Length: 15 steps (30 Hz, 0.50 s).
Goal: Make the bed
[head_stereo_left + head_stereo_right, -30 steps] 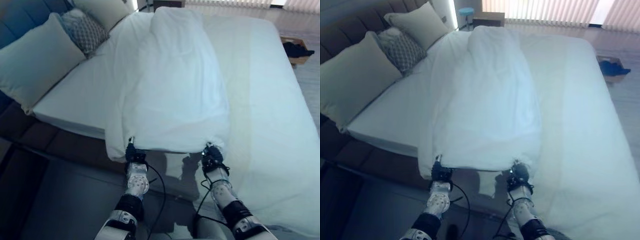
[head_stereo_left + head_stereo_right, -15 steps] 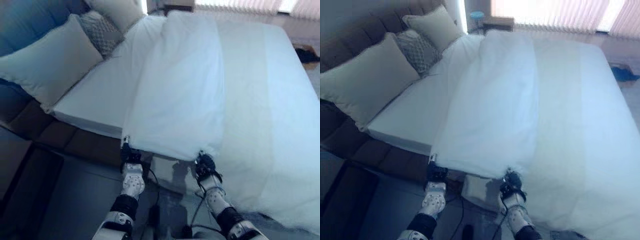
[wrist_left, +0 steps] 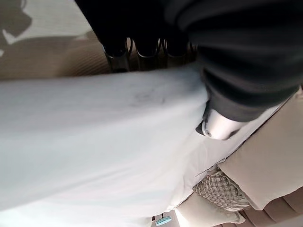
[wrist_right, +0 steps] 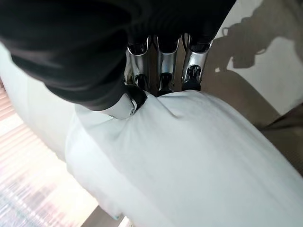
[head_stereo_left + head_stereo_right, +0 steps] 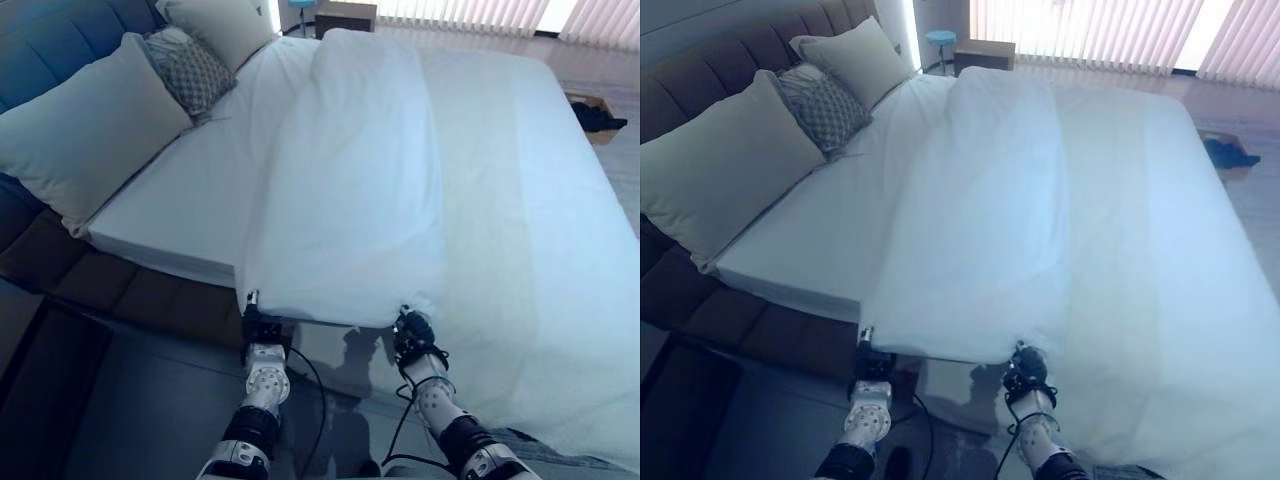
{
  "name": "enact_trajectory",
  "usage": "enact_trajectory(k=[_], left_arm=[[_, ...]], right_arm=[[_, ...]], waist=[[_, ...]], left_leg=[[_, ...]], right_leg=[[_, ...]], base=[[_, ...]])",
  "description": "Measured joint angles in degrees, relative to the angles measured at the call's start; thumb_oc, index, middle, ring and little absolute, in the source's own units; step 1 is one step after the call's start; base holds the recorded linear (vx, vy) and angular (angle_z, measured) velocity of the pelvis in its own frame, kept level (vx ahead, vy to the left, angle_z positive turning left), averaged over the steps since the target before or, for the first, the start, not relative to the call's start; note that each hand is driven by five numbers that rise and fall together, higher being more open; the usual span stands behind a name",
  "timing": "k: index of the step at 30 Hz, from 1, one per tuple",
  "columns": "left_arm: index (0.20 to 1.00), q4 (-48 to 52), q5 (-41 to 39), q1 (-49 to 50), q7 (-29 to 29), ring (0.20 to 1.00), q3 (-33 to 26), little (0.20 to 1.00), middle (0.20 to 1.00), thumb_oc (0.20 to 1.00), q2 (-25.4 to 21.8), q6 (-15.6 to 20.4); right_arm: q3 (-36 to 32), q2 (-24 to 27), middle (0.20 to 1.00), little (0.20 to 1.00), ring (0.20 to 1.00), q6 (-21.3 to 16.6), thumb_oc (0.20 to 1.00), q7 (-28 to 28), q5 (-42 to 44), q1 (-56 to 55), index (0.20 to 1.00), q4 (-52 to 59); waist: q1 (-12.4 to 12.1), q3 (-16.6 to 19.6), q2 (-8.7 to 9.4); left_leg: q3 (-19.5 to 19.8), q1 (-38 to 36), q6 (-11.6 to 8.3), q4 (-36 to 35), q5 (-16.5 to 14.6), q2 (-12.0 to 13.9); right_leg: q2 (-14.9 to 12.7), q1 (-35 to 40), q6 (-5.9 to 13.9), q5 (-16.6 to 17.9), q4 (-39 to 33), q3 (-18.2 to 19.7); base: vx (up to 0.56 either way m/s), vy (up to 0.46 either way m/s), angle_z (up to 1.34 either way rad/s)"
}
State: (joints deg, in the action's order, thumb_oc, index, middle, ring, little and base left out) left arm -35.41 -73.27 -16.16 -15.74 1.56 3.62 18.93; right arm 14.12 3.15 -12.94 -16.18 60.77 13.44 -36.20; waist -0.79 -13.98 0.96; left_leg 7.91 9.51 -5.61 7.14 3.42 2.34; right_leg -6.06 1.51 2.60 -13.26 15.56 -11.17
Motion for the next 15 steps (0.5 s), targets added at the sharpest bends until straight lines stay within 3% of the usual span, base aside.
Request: enact_trajectory(k=[3,5,7,9,11,13,14,15], left_arm=[[0.200,-0.2,0.1,0.0,0.0,0.200,0.4,0.200,0.200,0.200,-1.6,0.0],[0.200,0.1,0.2,-0.5,-0.1,0.200,0.4,0.200,0.200,0.200,-3.8,0.1],[0.200,3.1,0.5,-0.4,-0.2,0.200,0.2,0.200,0.200,0.200,-5.1,0.1],[0.200,7.9,0.7,0.1,-0.2,0.200,-0.6,0.200,0.200,0.200,-5.7,0.3],[0.200,11.5,2.8,0.9,-0.1,0.200,-0.6,0.200,0.200,0.200,-6.7,0.4],[0.200,14.1,3.0,2.2,0.0,0.200,-0.8,0.200,0.200,0.200,-7.5,0.6],[0.200,14.1,3.7,2.5,0.0,0.200,-0.8,0.200,0.200,0.200,-6.8,0.7],[0.200,14.2,4.3,3.0,0.2,0.200,-0.8,0.200,0.200,0.200,-6.2,0.7]], right_arm=[[0.1,-1.1,0.200,0.200,0.200,0.3,0.200,-0.2,-0.7,0.5,0.200,0.0],[1.3,-1.9,0.200,0.200,0.200,0.5,0.200,-0.2,-0.7,1.6,0.200,0.2],[2.3,-1.9,0.200,0.200,0.200,0.5,0.200,-0.2,-0.6,1.8,0.200,2.6],[2.5,-1.8,0.200,0.200,0.200,0.4,0.200,0.9,-0.6,1.8,0.200,6.9],[2.5,-1.6,0.200,0.200,0.200,0.3,0.200,2.4,-0.7,2.1,0.200,9.8],[2.9,-1.3,0.200,0.200,0.200,0.1,0.200,4.1,-1.2,1.9,0.200,11.8],[2.9,-0.4,0.200,0.200,0.200,-0.1,0.200,4.9,-2.3,1.0,0.200,13.4],[2.8,0.3,0.200,0.200,0.200,-0.4,0.200,5.6,-2.8,0.0,0.200,14.1]], waist=[[-0.4,0.3,0.49],[-0.8,0.4,0.59],[-1.9,0.5,0.77],[-1.7,0.5,0.78],[-2.2,0.5,0.91],[-2.9,0.5,1.00],[-2.4,0.4,0.56],[-1.7,0.5,0.35]], left_leg=[[-2.7,-0.4,3.38,0.3,-0.9,-3.2],[-4.9,-0.3,4.79,0.8,-1.6,-3.9],[-6.2,0.1,5.60,0.7,-2.1,-4.4],[-6.4,0.0,6.23,-0.6,-1.1,-4.5],[-7.0,-0.9,6.26,-2.3,-0.3,-4.0],[-6.8,-1.3,5.53,-3.6,0.4,-3.1],[-6.0,-1.0,5.10,-3.6,0.8,-3.1],[-6.0,-0.9,4.94,-3.9,1.1,-3.4]], right_leg=[[-4.1,-2.6,0.80,0.2,4.8,2.2],[-5.5,-3.5,1.08,1.4,5.2,2.0],[-5.6,-3.8,1.20,2.6,3.2,0.9],[-5.6,-3.9,2.80,4.3,1.3,0.8],[-5.1,-3.6,4.36,5.2,-1.0,0.1],[-1.6,-3.7,4.84,4.9,-5.3,1.8],[0.3,-2.7,1.79,6.0,-7.3,3.4],[0.8,-2.4,1.67,6.0,-7.6,3.5]], base=[[0.01,0.386,-0.08],[0.01,0.263,-0.42],[0.02,0.219,-0.47],[0.02,0.111,-0.15],[0.01,0.076,-0.19],[0.00,0.084,-0.17],[0.01,0.020,0.18],[0.01,0.009,0.30]])
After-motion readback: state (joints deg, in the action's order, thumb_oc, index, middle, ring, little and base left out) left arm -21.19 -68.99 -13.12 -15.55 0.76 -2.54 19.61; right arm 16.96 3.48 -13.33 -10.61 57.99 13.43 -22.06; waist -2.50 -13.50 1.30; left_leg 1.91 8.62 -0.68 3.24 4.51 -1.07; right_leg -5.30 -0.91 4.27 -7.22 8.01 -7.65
